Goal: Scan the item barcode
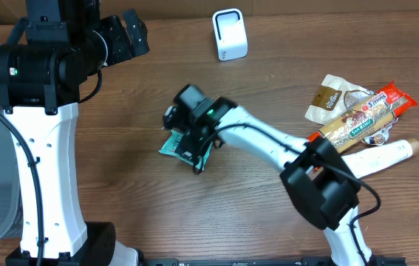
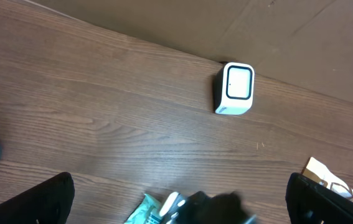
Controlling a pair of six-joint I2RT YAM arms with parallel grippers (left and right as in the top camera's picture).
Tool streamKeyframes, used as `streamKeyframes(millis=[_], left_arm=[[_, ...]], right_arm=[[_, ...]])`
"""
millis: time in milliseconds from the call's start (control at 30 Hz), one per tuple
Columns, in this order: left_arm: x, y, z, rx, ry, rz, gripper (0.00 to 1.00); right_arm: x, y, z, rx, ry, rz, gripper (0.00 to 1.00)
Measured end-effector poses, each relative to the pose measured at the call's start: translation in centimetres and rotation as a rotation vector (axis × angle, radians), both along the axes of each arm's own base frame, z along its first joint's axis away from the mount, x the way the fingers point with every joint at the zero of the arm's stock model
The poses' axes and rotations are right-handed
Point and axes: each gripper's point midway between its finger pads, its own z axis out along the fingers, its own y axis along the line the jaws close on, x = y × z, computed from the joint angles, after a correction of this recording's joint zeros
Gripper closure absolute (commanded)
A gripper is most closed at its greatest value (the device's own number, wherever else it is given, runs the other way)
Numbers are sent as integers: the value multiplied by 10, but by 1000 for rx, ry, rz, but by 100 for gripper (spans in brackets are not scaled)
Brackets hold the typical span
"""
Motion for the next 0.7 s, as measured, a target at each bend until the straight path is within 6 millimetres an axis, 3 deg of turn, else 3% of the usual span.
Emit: streamKeyframes(millis=[233, 500, 600, 700], left_arm=[[0, 0, 0, 0, 0, 0, 0], [0, 0, 0, 0, 0, 0, 1], [0, 0, 0, 0, 0, 0, 0], [0, 0, 0, 0, 0, 0, 0]], right_arm=[[24, -24, 6, 101, 74, -25, 20], [3, -5, -23, 144, 194, 9, 26], [8, 4, -25, 177, 214, -54, 26], [17, 13, -27, 199, 223, -161, 33]])
